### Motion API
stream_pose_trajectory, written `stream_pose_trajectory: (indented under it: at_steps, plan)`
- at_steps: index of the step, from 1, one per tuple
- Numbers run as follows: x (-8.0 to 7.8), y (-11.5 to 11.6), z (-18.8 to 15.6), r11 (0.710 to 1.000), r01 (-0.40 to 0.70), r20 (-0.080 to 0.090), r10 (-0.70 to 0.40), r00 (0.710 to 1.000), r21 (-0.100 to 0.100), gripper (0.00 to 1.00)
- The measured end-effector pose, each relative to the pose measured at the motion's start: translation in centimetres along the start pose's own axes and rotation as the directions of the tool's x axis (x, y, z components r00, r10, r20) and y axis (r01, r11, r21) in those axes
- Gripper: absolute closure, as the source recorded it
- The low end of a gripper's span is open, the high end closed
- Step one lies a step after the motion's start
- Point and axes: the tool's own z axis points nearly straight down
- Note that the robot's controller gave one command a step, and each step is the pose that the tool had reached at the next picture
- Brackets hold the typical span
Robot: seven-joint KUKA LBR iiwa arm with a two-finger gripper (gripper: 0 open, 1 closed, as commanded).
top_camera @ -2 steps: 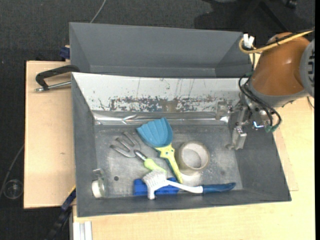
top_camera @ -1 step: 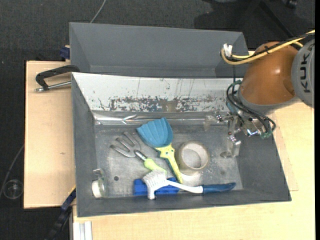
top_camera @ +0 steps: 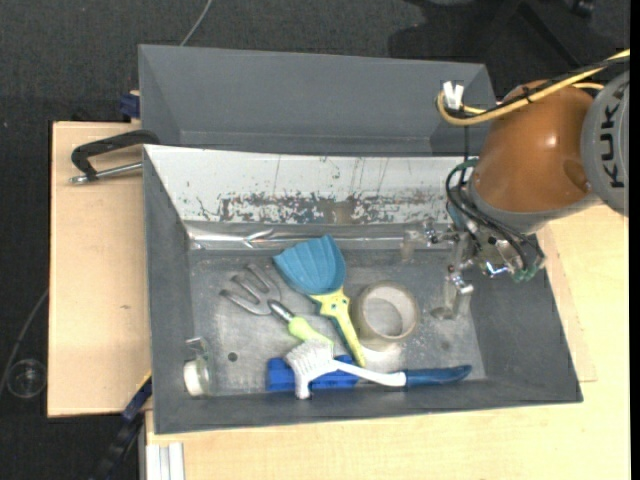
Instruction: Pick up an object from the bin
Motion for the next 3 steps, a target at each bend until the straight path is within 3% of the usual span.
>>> stream_pose_trajectory:
  at_steps: [1, 2, 3]
  plan:
    - [-0.2, 1.8, -1.4, 0.991, 0.131, 0.006, -0.131, 0.991, 0.001, 0.00]
    - [-1.0, 0.7, 1.1, 0.995, 0.095, 0.005, -0.095, 0.995, 0.001, 0.00]
    - [-0.9, 0.5, 2.6, 0.983, -0.183, 0.001, 0.183, 0.983, -0.002, 0.00]
